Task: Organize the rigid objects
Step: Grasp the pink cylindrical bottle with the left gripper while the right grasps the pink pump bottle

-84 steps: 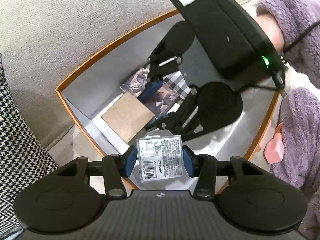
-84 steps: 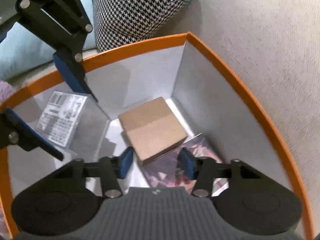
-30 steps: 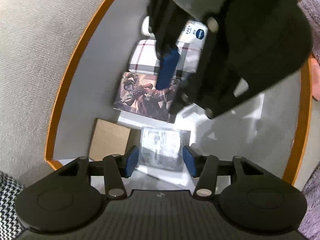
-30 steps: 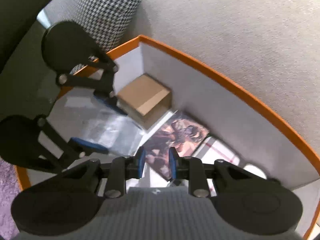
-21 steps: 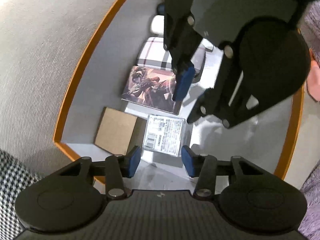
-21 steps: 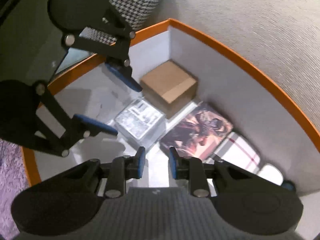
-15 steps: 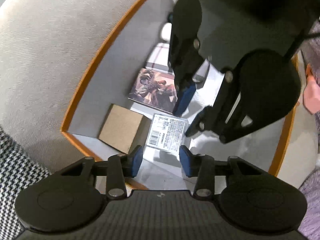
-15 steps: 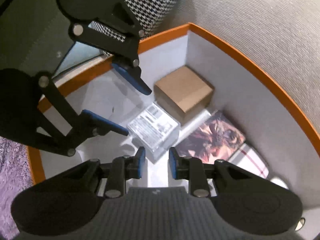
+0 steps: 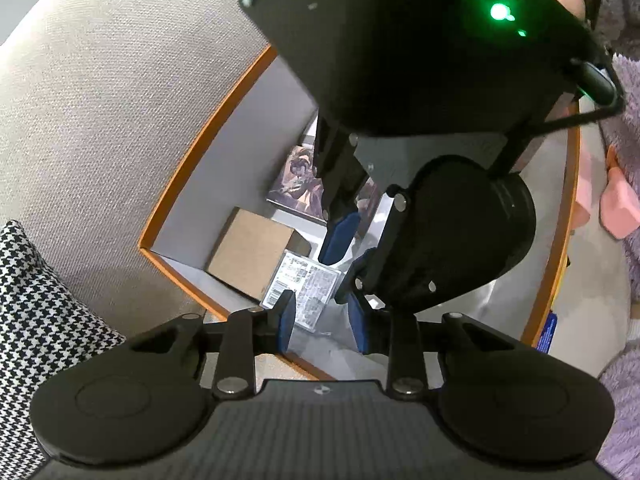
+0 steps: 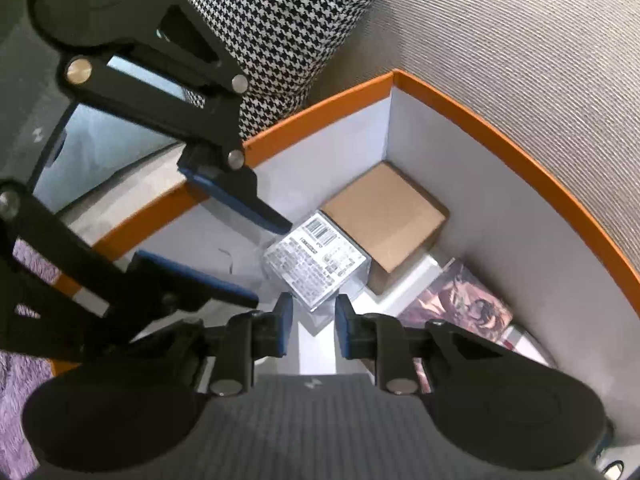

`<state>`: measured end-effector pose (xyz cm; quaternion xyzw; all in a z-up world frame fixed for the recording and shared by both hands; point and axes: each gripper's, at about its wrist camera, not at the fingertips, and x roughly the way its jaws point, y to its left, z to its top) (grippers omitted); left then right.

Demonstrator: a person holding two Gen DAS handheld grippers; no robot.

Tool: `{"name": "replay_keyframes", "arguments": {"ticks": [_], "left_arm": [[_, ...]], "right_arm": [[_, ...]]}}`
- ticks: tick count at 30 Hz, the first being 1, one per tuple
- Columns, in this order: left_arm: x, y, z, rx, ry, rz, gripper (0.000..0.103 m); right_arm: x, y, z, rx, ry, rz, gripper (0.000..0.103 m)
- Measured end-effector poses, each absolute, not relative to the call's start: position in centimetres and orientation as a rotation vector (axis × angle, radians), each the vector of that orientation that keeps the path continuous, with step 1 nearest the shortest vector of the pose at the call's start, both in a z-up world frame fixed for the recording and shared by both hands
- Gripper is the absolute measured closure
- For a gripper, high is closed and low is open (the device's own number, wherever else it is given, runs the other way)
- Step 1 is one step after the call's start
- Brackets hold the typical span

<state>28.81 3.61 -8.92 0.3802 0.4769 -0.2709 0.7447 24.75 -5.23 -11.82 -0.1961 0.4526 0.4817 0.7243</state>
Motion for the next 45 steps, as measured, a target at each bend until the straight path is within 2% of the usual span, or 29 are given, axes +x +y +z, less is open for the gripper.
{"name": "replay_keyframes", "arguments": {"ticks": [12,22,29,33,40,45], "left_arm": [[26.8,3.1,-6.7,0.741,1.010,-0.577,0.067],[17.8,1.1,-1.0,0.449,0.850,-0.590,0.069],[11.9,-0.6,-1.6,0.281,0.816,-0.536,0.069],[10.0,-2.0,-3.8,0.178,0.838,-0.563,0.069],[9.2,-4.7,-8.6,0.085,0.914,-0.565,0.069],[9.7,-6.9,-11.3,0.110,0.973,-0.548,0.069]], "right_arm": [[23.3,-6.9,-9.7,-0.435,0.973,1.028,0.078],[17.4,-14.5,-2.7,-0.281,0.826,0.898,0.078],[10.3,-20.8,-0.2,-0.142,0.762,0.756,0.078],[5.8,-24.1,-1.3,-0.021,0.816,0.640,0.078],[1.1,-28.3,-9.0,0.172,1.016,0.386,0.079],[-0.6,-29.2,-11.8,0.167,1.073,0.288,0.079]]}}
